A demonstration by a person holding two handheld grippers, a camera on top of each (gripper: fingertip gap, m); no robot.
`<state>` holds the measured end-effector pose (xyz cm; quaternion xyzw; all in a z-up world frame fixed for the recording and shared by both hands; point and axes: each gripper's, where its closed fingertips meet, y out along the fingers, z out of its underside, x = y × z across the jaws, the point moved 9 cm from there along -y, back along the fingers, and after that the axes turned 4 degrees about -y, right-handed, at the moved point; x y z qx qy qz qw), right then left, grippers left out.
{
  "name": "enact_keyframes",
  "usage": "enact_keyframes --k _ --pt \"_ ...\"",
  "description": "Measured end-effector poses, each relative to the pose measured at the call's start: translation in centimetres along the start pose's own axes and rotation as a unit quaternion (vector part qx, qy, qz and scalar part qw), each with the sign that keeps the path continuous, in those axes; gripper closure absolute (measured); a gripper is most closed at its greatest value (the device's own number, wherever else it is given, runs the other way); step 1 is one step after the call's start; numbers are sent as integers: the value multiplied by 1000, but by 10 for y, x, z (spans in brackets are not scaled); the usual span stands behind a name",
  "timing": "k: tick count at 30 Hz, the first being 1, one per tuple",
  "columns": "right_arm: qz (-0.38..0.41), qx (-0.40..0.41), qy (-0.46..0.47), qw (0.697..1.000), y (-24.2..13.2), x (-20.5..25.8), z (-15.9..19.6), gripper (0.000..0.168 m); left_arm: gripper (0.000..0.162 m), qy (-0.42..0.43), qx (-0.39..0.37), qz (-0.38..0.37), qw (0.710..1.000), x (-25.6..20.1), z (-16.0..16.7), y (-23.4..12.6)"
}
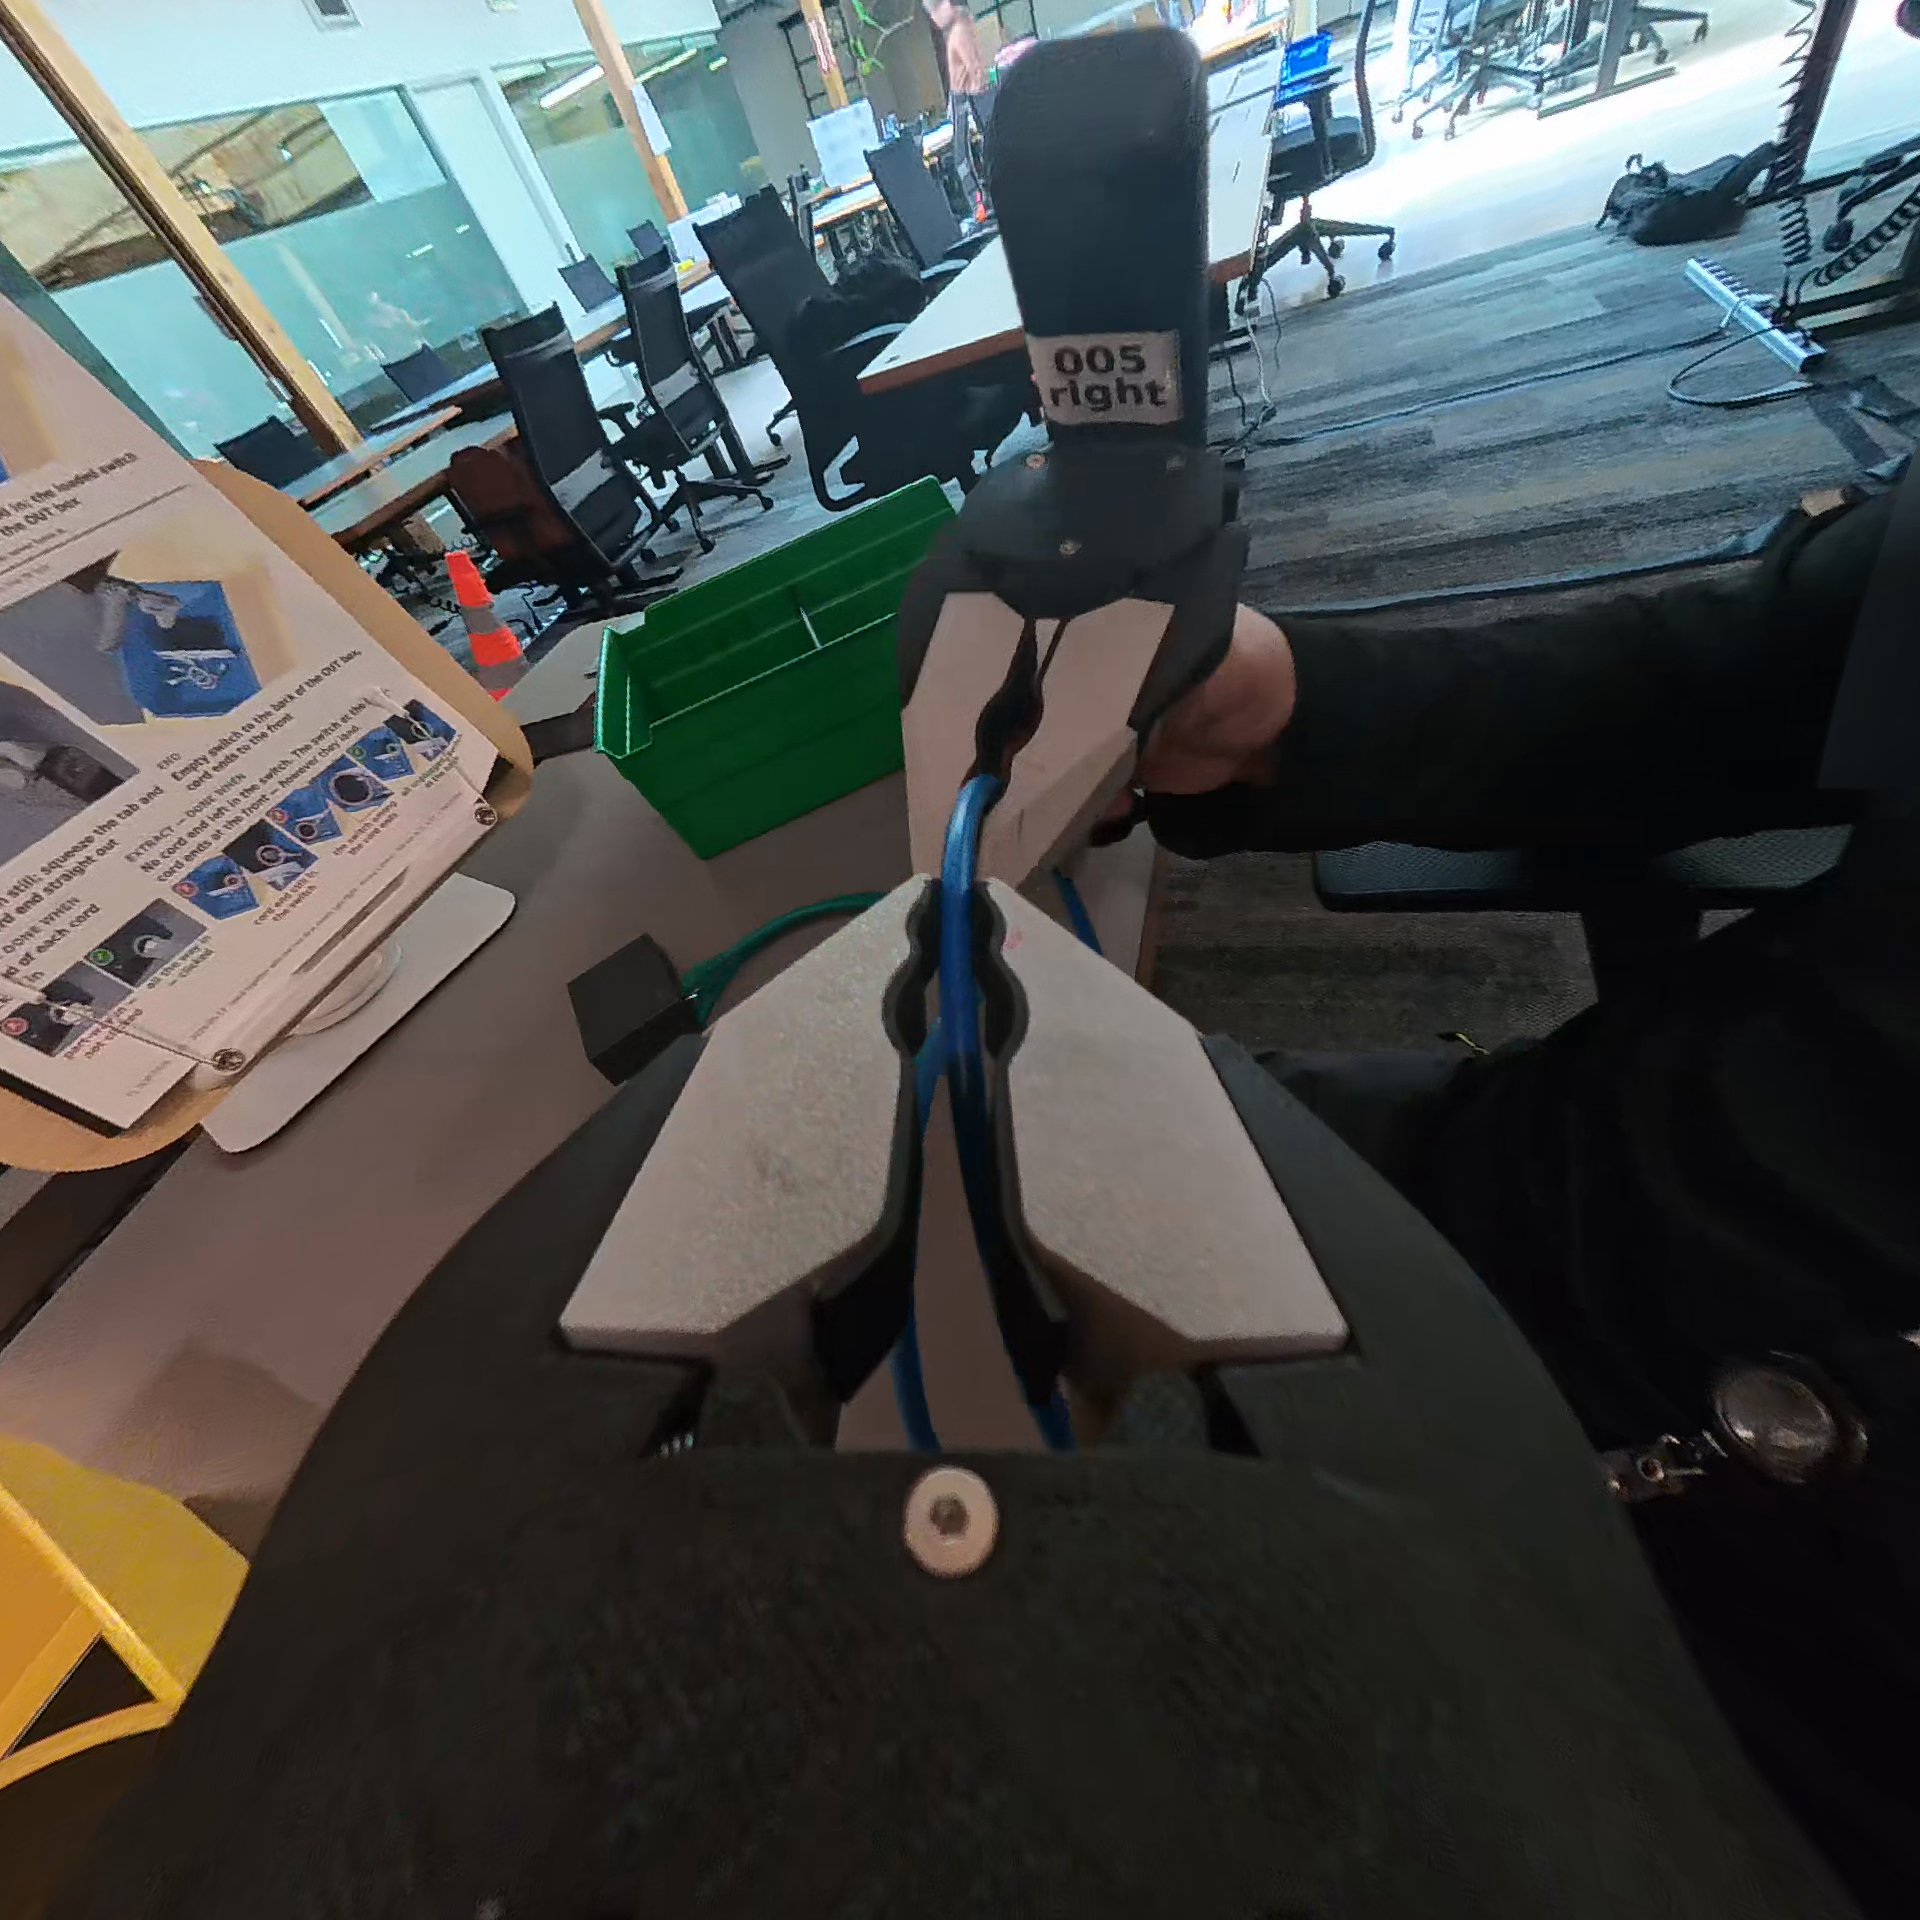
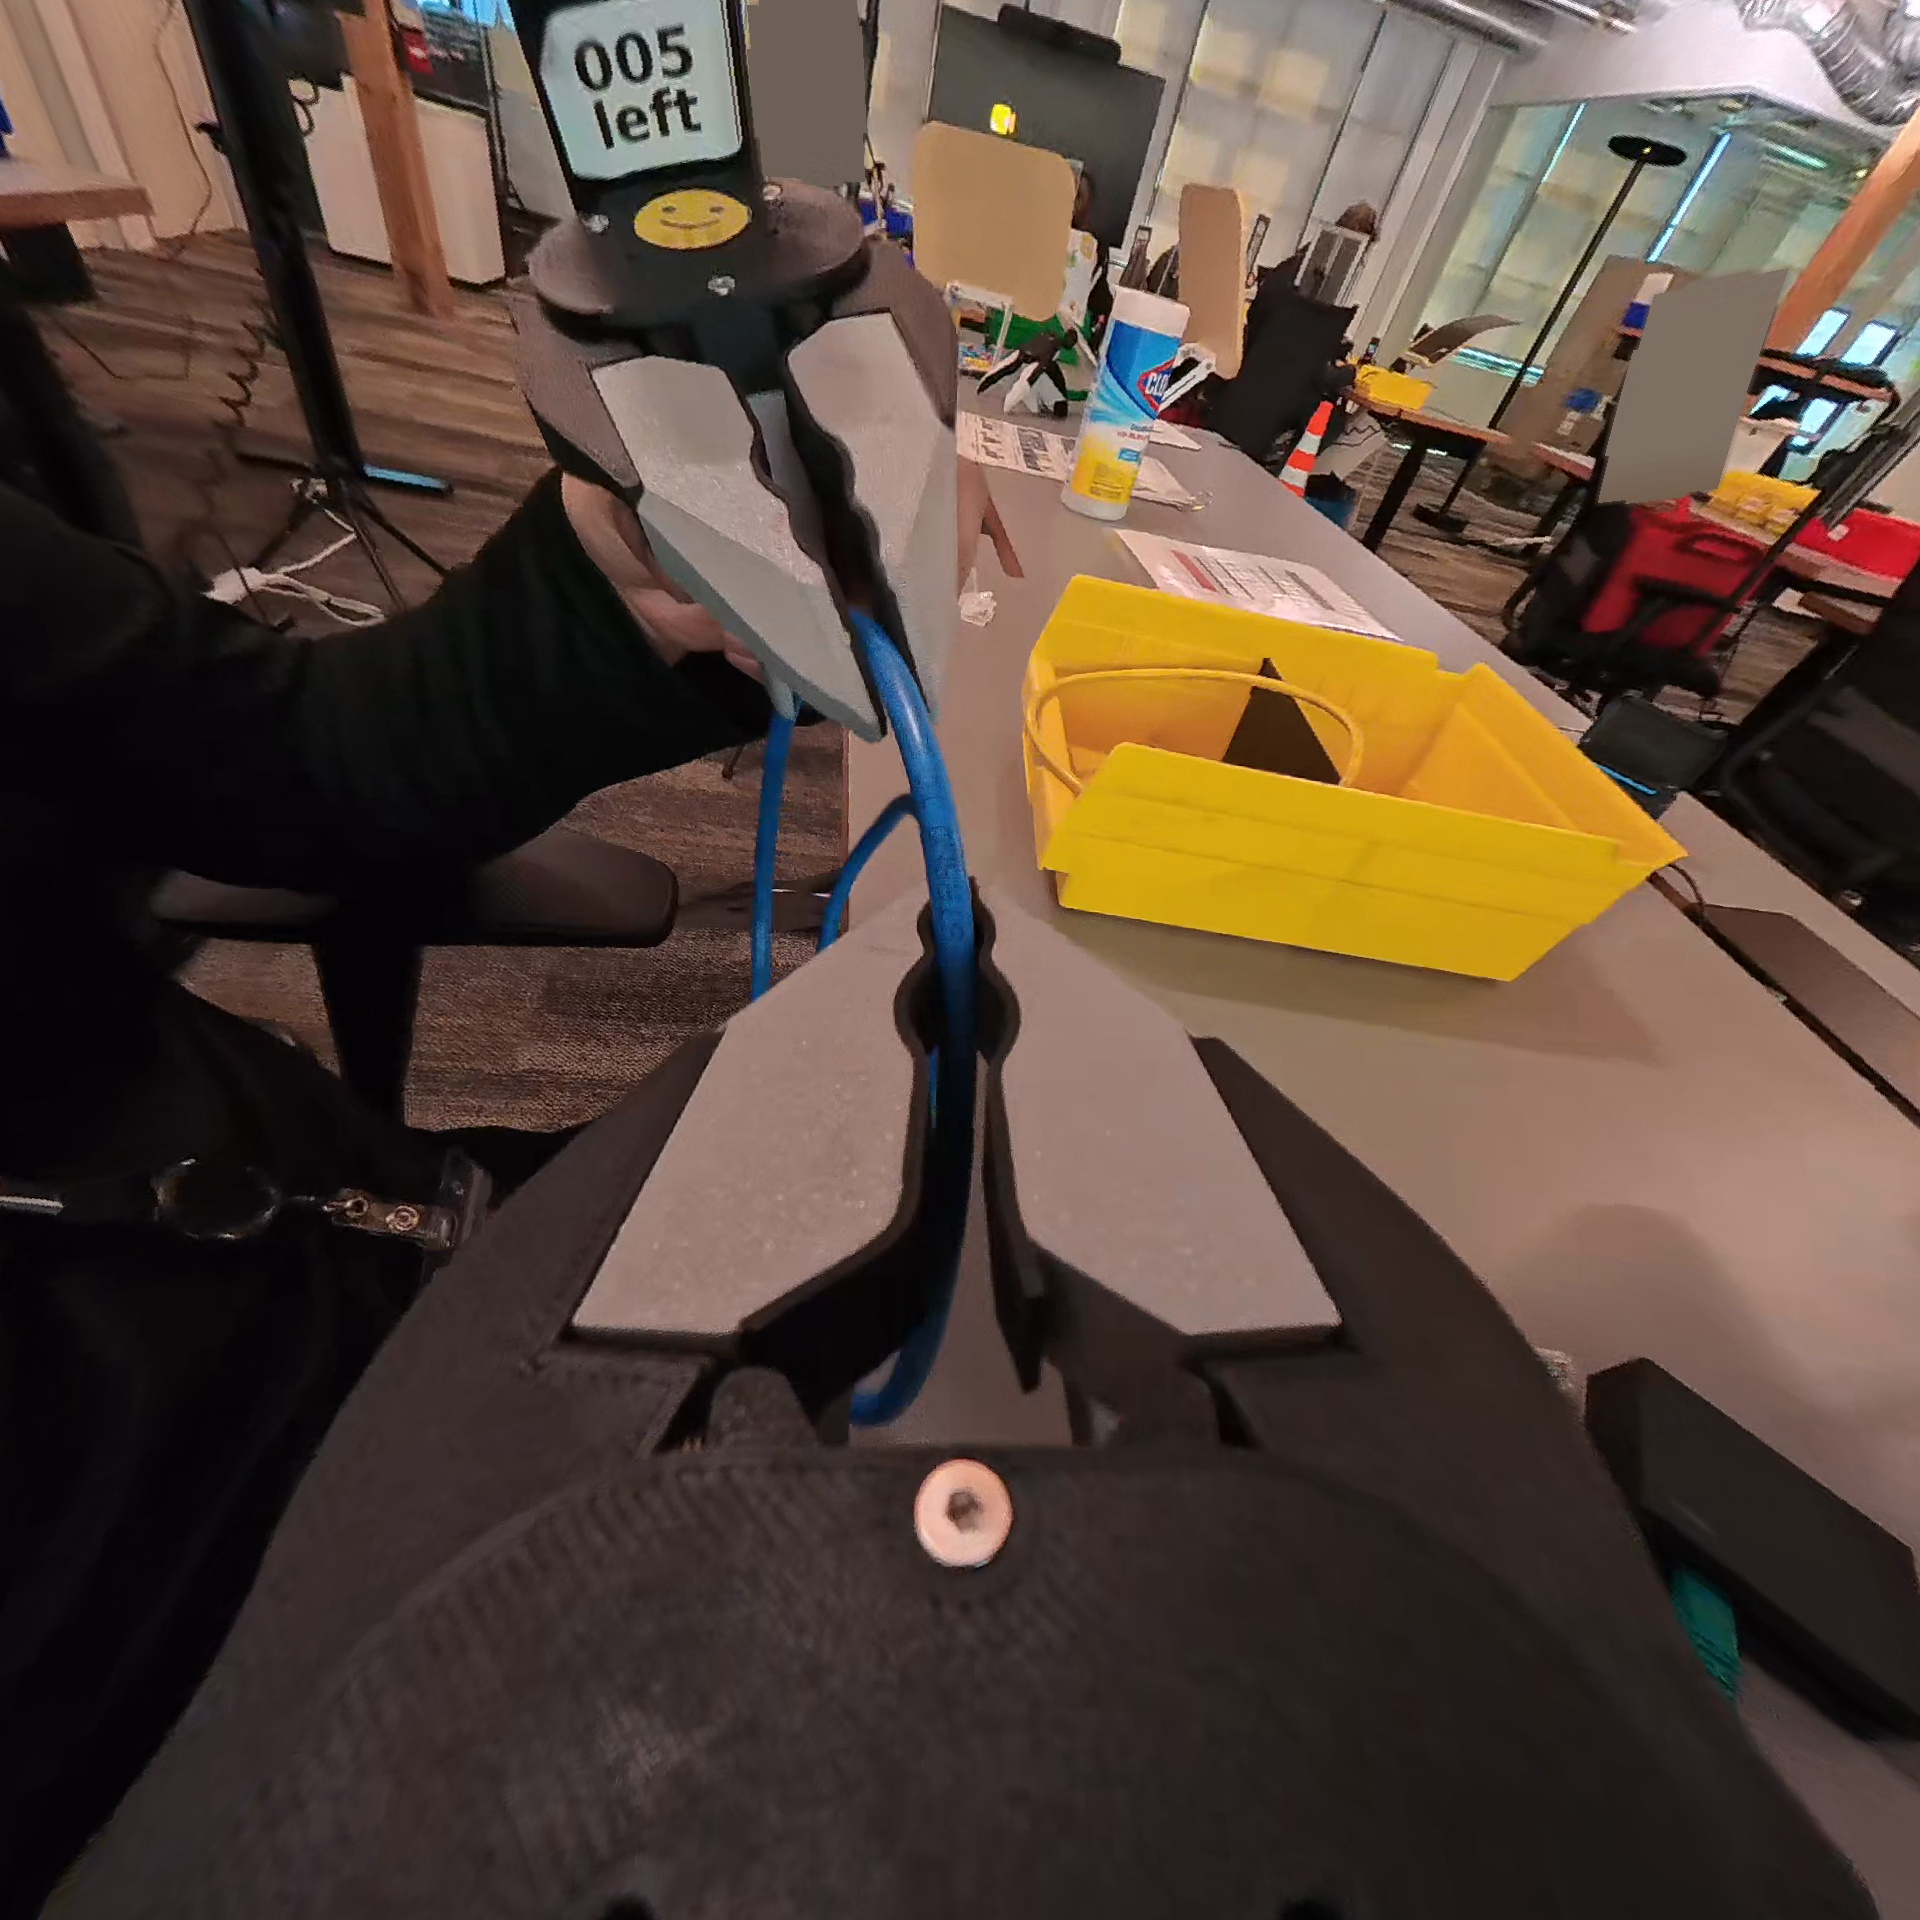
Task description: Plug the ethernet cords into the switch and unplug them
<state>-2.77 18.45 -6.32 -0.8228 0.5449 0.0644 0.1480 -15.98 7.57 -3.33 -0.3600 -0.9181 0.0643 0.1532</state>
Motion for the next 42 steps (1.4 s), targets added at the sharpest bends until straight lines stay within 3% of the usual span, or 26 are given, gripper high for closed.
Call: enact_keyframes --k 6,10,16,21,26,28,31,37,42 --pt "59 41 -55 996 -7 4 -11 168 158 3 10 -16 1000 0 2 3" --pt "118 47 -71 989 -20 0 -19 168 150 -64 -9 -1 998 5 0 -4" --pt "343 -40 -69 936 -91 -32 -31 168 147 -84 -43 -46 994 25 -2 -39" --pt "414 -17 -51 908 -135 -53 -23 168 148 -73 -57 -90 992 30 -5 -59" --pt "367 162 54 915 -132 -78 19 167 148 -75 -56 -98 991 31 -4 -59" --pt "342 219 108 907 -129 -86 40 142 145 -77 -51 -98 991 31 -3 -55" --pt "364 236 115 894 -133 -93 49 137 138 -82 -41 -104 990 33 0 -51" --pt "413 210 75 883 -154 -92 35 134 138 -79 -41 -111 990 36 2 -50" --pt "411 288 86 860 -152 -106 71 134 137 -80 -30 -104 991 35 5 -43"
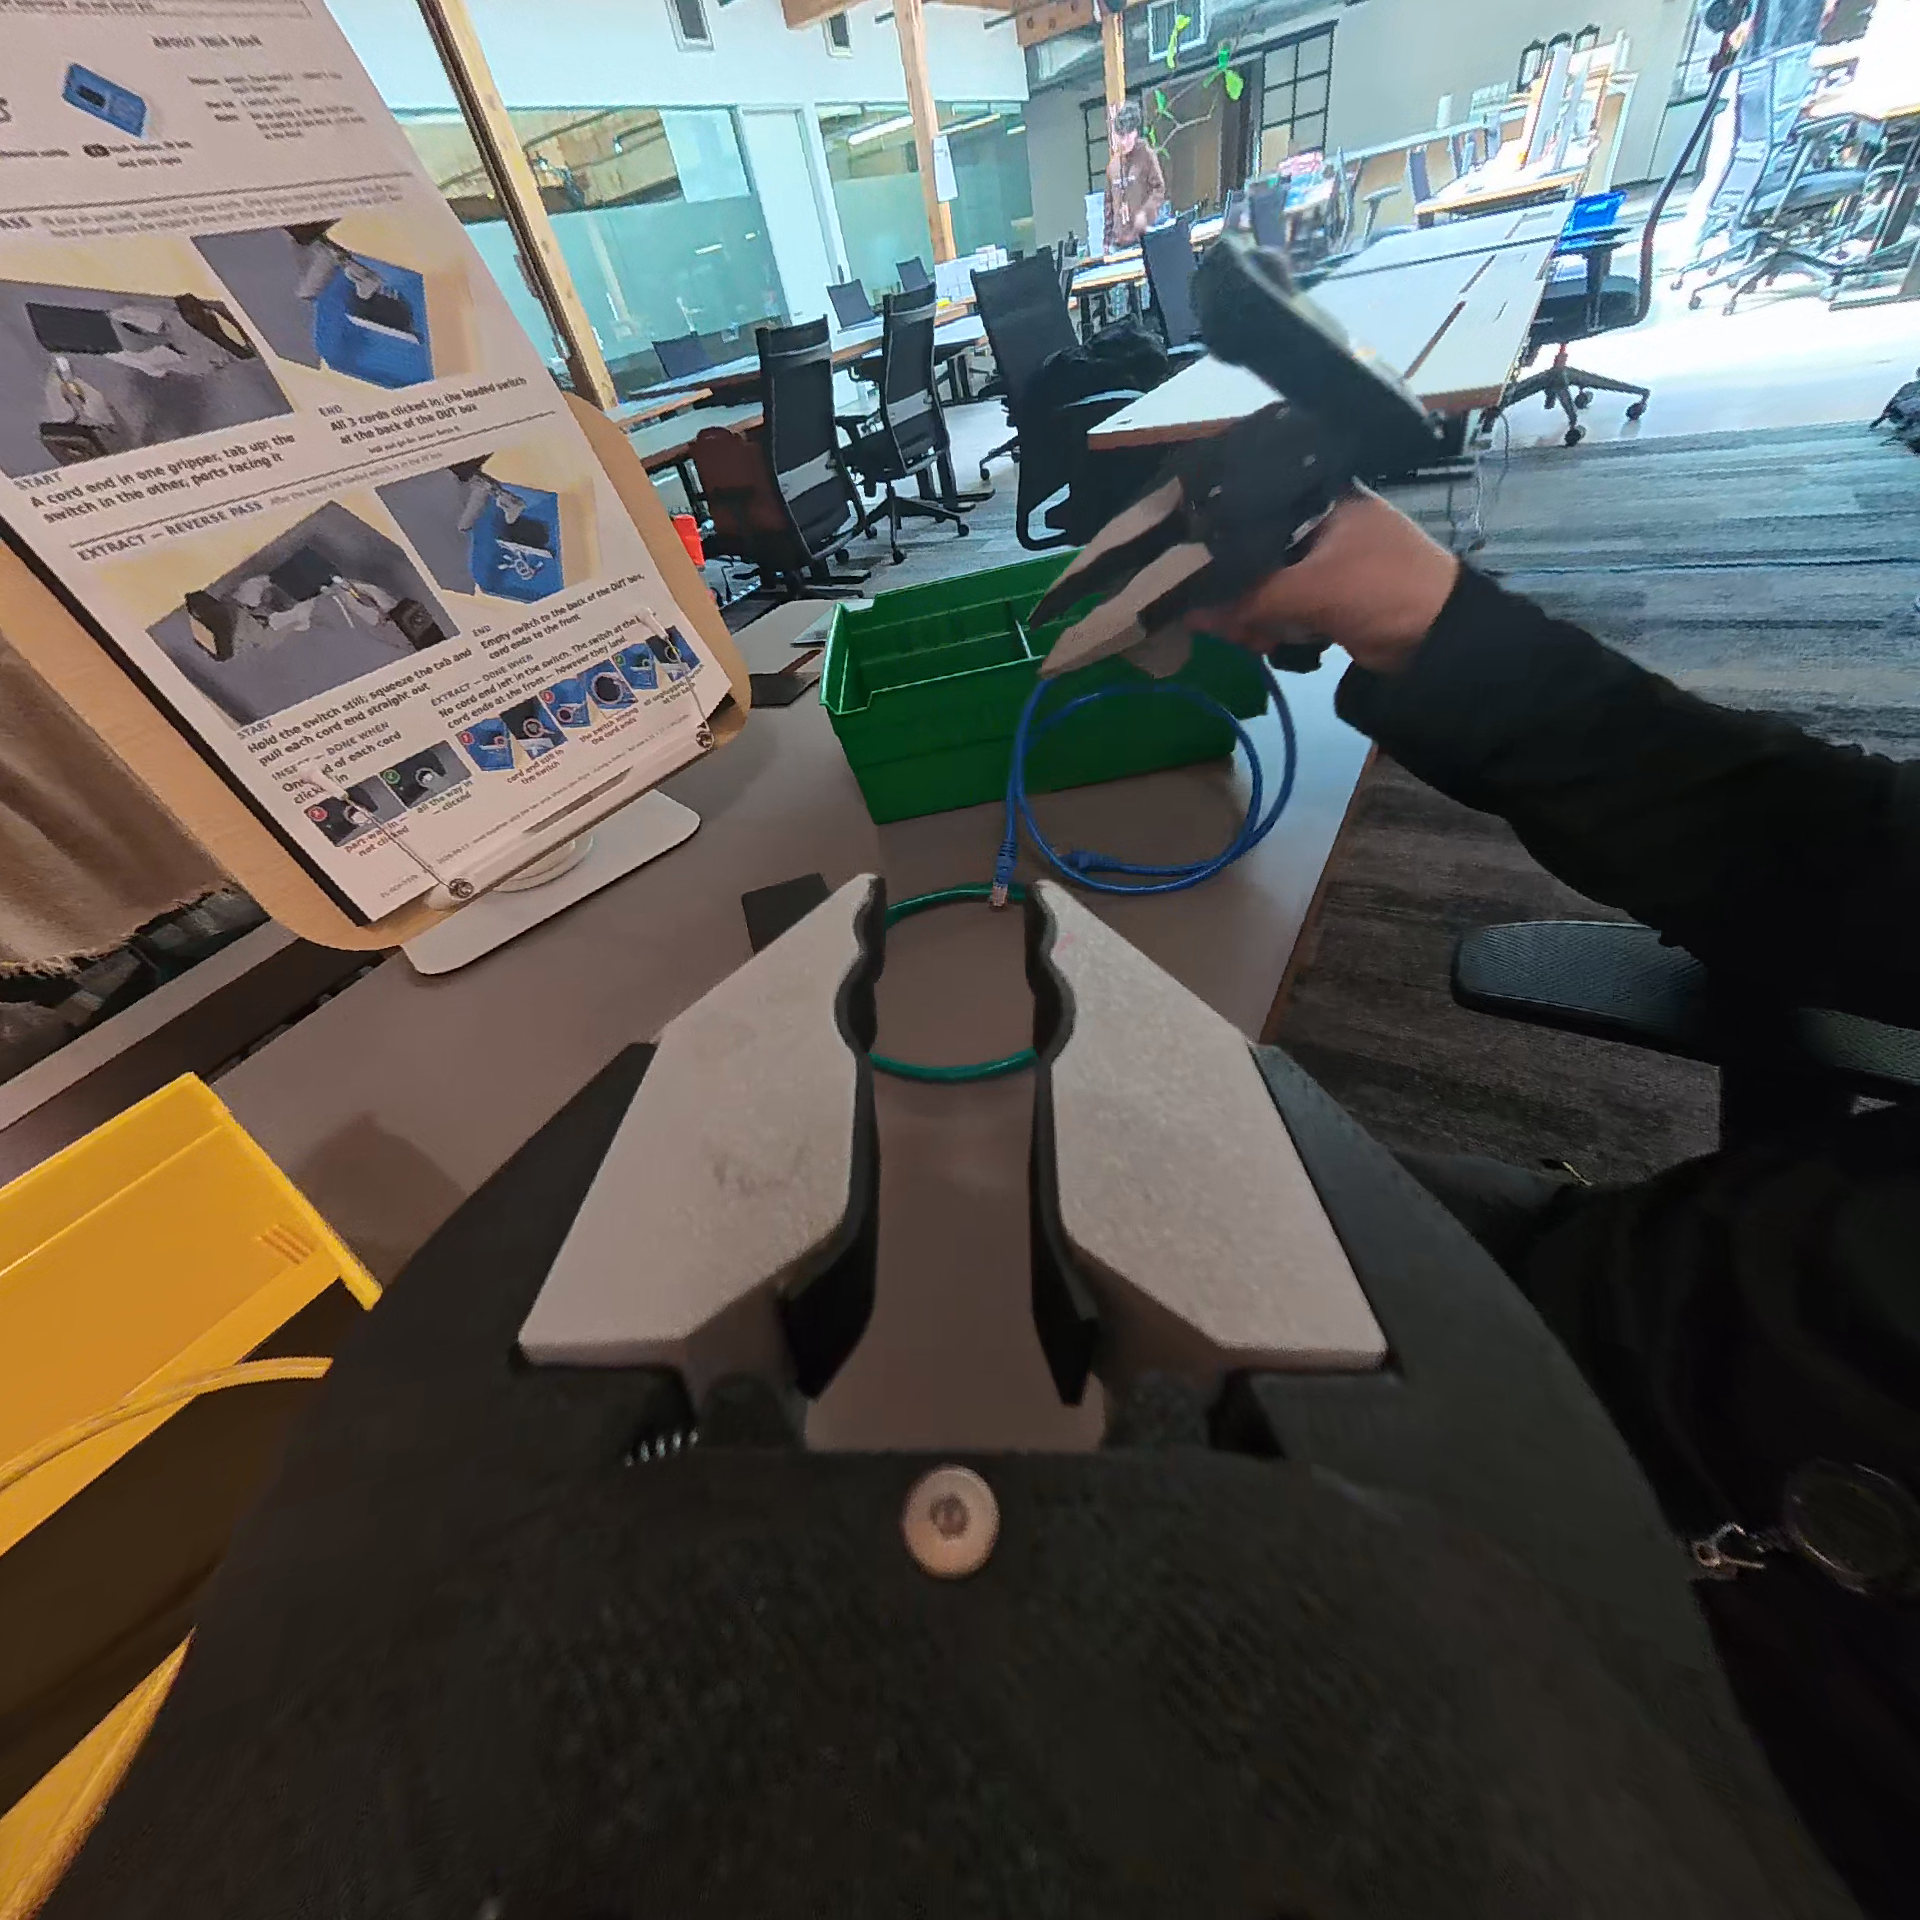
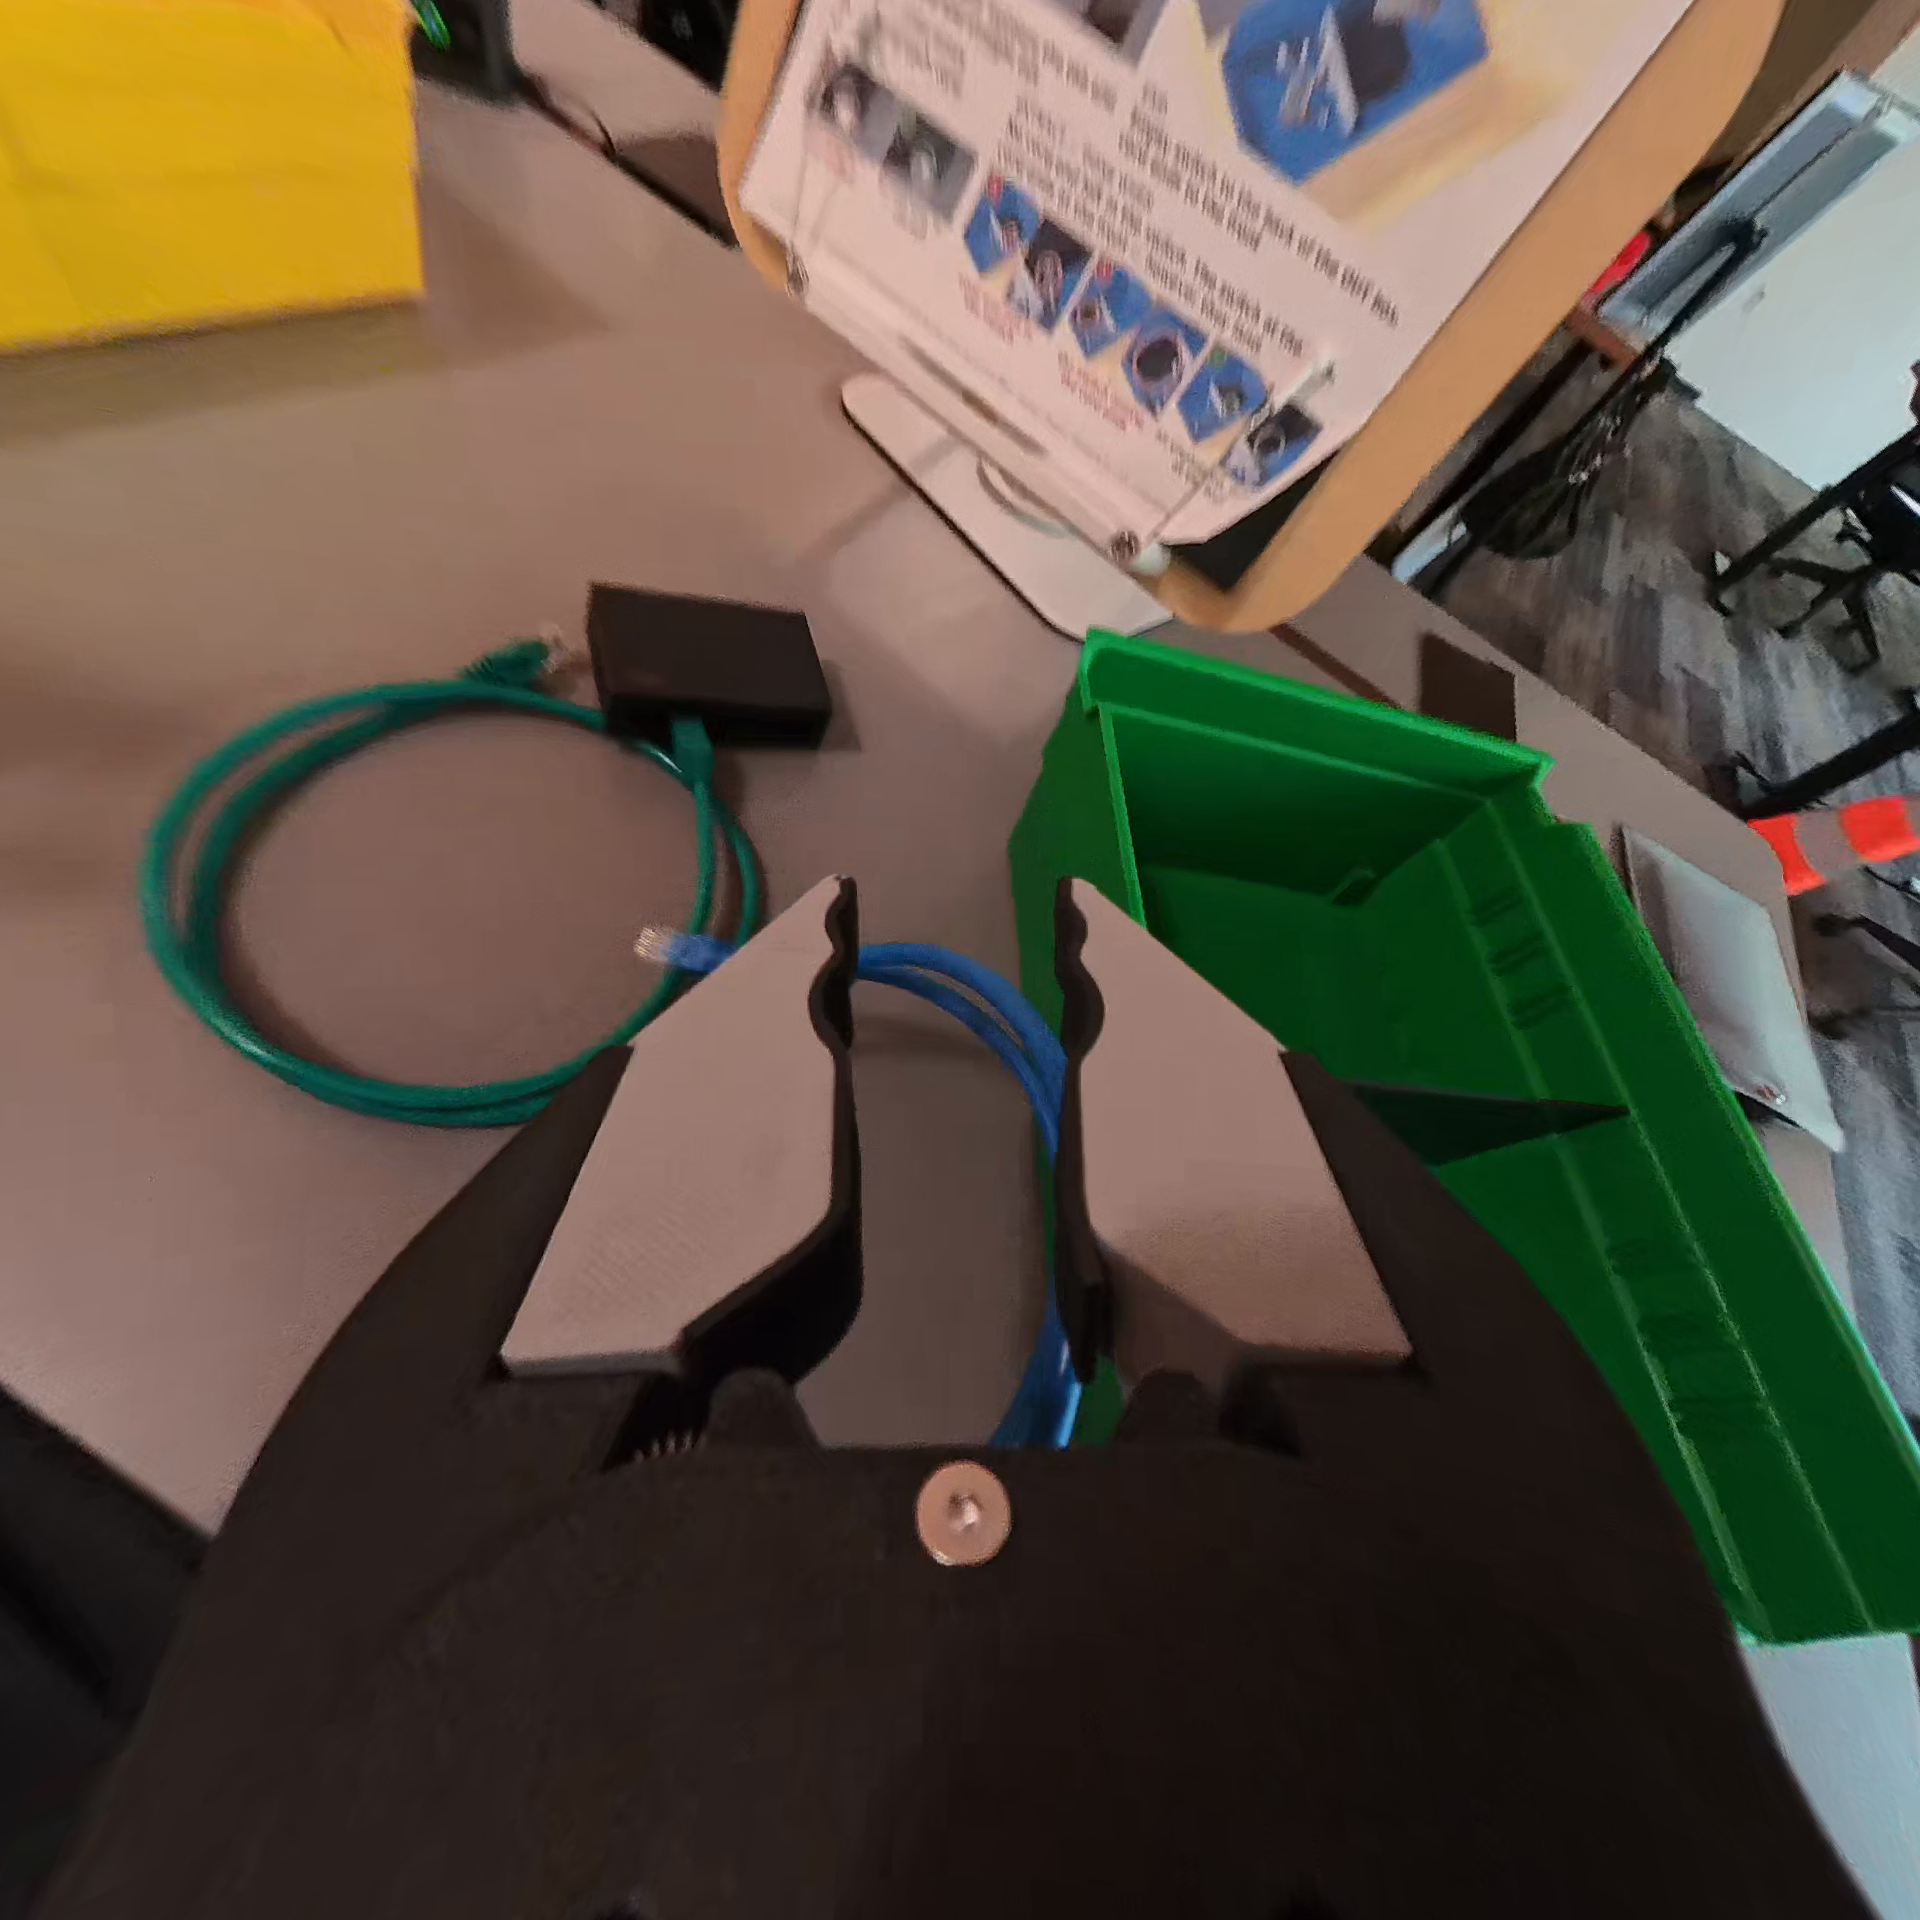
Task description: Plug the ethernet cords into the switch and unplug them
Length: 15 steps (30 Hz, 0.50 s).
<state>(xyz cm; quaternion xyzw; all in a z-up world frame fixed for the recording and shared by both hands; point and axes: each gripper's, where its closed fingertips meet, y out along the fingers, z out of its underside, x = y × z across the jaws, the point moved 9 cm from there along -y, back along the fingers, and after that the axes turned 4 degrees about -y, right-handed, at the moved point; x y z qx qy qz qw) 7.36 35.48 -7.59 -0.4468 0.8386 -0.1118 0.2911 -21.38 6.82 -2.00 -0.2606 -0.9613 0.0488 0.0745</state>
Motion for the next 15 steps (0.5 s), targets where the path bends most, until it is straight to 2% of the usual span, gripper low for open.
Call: enact_keyframes --k 3,6,7,9,13,15 --pt "24 64 -2 998 10 -3 8 132 137 12 8 -6 1000 -2 0 0" --pt "98 8 -27 995 -13 -11 -7 147 137 25 4 -14 1000 -1 -1 -4" --pt "108 -15 -28 994 -21 -13 -11 156 137 23 1 -14 1000 0 -2 -6" --pt "104 -39 -12 994 -30 -17 -13 158 137 8 -5 -13 1000 4 -2 -7" --pt "24 -95 37 994 -57 -19 -22 144 137 -1 -7 -22 1000 10 -1 -12" --pt "-11 -170 47 984 -86 -17 -35 123 137 10 -10 -43 999 12 -4 -18"
